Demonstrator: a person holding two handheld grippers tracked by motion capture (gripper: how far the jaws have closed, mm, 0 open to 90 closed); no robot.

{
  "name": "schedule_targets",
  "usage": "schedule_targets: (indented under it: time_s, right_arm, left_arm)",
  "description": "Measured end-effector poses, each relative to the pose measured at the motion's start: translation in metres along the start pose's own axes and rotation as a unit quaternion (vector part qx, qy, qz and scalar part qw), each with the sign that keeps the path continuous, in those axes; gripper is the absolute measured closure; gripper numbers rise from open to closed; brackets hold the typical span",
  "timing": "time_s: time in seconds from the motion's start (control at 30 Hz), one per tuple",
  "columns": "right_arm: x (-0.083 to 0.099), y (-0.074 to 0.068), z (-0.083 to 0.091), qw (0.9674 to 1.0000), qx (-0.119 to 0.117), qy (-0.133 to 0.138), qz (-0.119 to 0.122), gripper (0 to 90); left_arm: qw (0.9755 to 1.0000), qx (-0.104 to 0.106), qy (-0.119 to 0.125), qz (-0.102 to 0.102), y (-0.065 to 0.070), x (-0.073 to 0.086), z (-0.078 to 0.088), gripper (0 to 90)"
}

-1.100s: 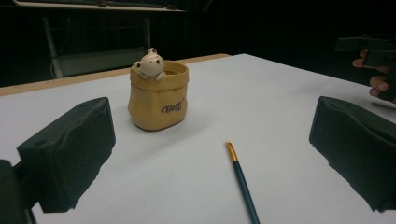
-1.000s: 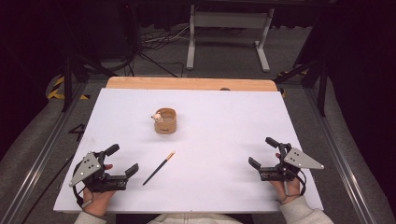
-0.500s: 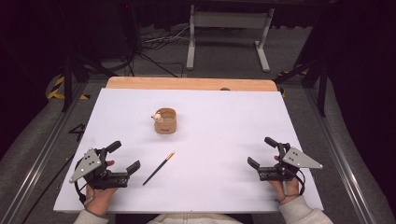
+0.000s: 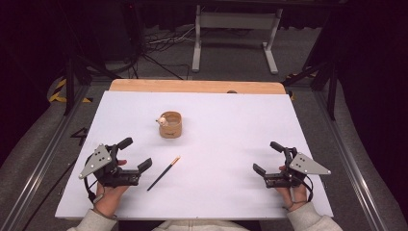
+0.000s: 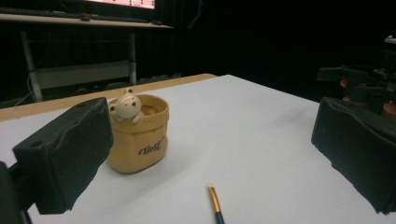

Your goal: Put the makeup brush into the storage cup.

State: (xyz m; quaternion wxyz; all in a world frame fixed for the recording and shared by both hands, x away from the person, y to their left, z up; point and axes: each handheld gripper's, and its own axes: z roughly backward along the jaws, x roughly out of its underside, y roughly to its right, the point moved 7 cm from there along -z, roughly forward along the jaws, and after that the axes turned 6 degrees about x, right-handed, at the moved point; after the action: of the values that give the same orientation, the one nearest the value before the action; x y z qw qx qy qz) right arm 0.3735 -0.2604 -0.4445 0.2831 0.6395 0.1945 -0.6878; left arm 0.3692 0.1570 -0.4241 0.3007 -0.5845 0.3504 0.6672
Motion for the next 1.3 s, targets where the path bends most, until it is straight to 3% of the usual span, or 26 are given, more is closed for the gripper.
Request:
schedule_targets:
  time_s: [0.1,0.23,0.43,0.6,0.77,0.97,1.07,1.1,1.17,1.3]
  right_arm:
    - [-0.002,-0.003,0.000,0.9998,-0.012,0.010,-0.008,1.3]
    - [-0.003,-0.006,0.000,0.9995,-0.024,0.019,-0.001,1.2]
    - [-0.002,-0.005,-0.001,0.9995,-0.025,0.016,-0.007,0.5]
    - [-0.003,-0.004,0.000,0.9996,-0.018,0.019,0.003,0.6]
    - [-0.002,-0.002,0.001,0.9998,-0.014,0.016,-0.003,0.5]
    - [-0.006,0.005,0.006,0.9996,0.012,0.027,-0.001,1.5]
    - [-0.005,0.006,0.007,0.9996,0.016,0.023,-0.002,1.2]
    - [-0.004,0.007,0.006,0.9996,0.019,0.019,-0.001,1.3]
    - [-0.004,0.007,0.006,0.9997,0.018,0.017,0.000,1.3]
    - [-0.001,0.008,0.005,0.9997,0.023,0.006,0.005,1.2]
  left_arm:
    - [1.0000,-0.001,0.006,-0.002,0.001,-0.002,-0.006,0.0]
    - [0.9999,0.003,0.013,-0.002,0.000,-0.005,-0.015,0.0]
    - [0.9999,0.000,0.009,-0.006,0.001,-0.007,-0.024,0.0]
    - [0.9999,-0.004,0.012,-0.009,-0.001,-0.010,-0.028,0.0]
    - [0.9999,0.004,0.011,-0.012,-0.001,-0.013,-0.033,0.1]
    - [0.9993,0.021,-0.030,-0.002,0.001,-0.010,-0.039,1.8]
    - [0.9989,0.019,-0.042,-0.001,0.002,-0.010,-0.040,1.9]
    - [0.9979,0.001,-0.063,-0.013,0.001,-0.011,-0.039,2.2]
    - [0.9975,-0.005,-0.068,-0.019,0.001,-0.012,-0.039,2.6]
    - [0.9941,-0.010,-0.107,-0.013,0.000,-0.012,-0.042,2.1]
